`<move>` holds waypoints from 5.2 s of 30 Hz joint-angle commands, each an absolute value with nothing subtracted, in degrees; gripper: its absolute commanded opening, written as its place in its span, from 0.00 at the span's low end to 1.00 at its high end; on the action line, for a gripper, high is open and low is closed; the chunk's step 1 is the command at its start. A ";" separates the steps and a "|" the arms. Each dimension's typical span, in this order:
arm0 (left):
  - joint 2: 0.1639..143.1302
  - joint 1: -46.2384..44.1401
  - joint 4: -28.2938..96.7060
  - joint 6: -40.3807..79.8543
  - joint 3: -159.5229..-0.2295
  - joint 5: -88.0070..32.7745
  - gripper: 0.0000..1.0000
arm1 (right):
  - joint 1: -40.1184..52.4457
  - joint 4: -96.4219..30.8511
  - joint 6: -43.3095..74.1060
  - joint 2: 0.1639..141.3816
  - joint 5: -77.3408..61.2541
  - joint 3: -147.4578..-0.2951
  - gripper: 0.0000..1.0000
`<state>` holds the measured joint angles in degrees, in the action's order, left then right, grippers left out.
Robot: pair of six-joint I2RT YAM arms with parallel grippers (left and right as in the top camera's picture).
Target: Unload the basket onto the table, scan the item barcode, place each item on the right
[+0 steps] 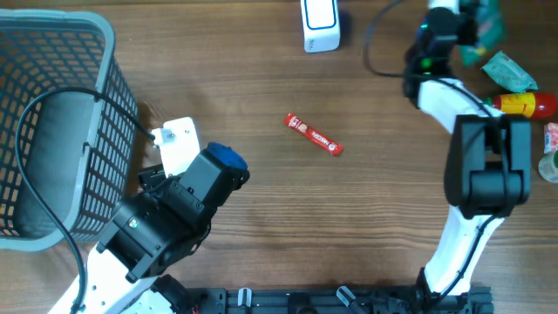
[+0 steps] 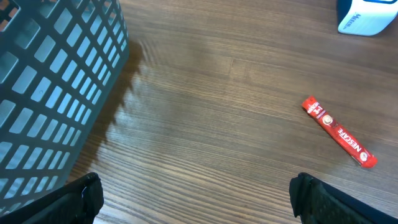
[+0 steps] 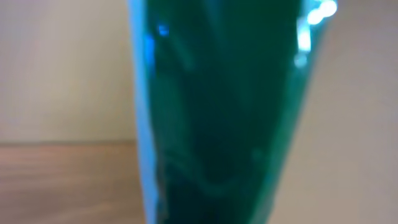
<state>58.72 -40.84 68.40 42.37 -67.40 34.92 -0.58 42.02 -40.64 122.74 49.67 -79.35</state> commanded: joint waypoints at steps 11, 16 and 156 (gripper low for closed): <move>58.83 -40.99 68.40 43.11 -67.44 36.27 1.00 | -18.33 39.94 -47.35 119.79 63.72 -80.99 0.04; 58.83 -40.99 68.40 43.11 -67.44 36.27 1.00 | -24.23 21.12 -32.84 119.77 56.45 -80.99 0.04; 58.83 -40.99 68.40 43.11 -67.44 36.27 1.00 | 9.47 -28.69 6.20 113.91 -17.12 -75.33 0.35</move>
